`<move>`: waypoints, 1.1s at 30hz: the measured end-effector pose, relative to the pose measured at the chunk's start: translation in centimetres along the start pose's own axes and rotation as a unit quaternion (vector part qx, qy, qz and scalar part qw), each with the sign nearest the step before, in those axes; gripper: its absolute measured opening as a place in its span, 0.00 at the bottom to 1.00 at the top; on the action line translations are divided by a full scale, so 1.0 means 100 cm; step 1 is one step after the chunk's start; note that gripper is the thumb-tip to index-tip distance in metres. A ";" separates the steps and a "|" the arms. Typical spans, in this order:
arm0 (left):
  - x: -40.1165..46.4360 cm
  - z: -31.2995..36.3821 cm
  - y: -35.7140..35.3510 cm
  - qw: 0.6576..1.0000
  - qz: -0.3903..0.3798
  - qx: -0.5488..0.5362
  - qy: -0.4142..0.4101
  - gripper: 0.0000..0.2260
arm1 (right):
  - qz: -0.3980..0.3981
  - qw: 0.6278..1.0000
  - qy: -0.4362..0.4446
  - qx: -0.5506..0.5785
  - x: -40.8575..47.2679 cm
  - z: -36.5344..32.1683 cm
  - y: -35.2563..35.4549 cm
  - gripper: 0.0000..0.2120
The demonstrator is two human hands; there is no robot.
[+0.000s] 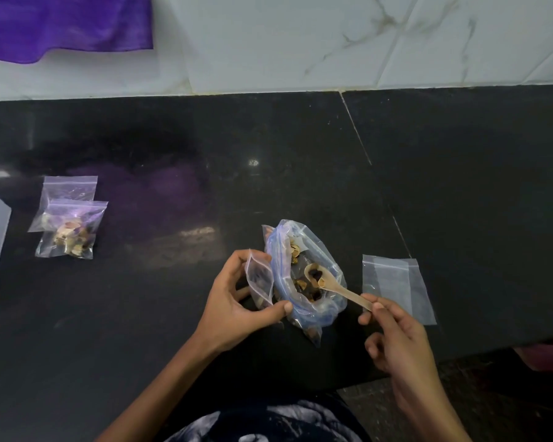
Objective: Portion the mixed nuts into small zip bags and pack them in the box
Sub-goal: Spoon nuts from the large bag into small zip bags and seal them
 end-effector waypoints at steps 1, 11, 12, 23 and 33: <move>0.001 0.001 0.000 1.000 0.003 0.007 -0.002 0.25 | 0.005 1.000 0.013 -0.001 -0.003 -0.006 0.003 0.11; 0.001 -0.001 0.002 0.999 0.009 0.039 -0.007 0.25 | 0.016 0.969 0.241 -0.049 -0.061 -0.079 -0.008 0.10; 0.001 -0.001 0.002 0.999 0.009 0.042 -0.007 0.25 | 0.044 0.952 0.286 -0.102 -0.068 -0.084 -0.011 0.10; 0.001 -0.005 0.005 0.999 0.025 0.042 0.000 0.28 | 0.169 0.763 0.542 -0.310 -0.111 -0.107 -0.038 0.13; 0.000 -0.003 0.002 0.999 0.012 0.039 -0.016 0.26 | 0.218 0.869 0.385 -0.222 -0.055 -0.098 0.012 0.10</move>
Point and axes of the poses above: each hand's wrist, its own x-axis towards the middle knuckle, its own y-axis out of the back of the hand, z = x × y, the point moved 10 cm from there along x, towards the middle knuckle, and after that the axes turned 15 degrees about -x, right-handed, at the moved point
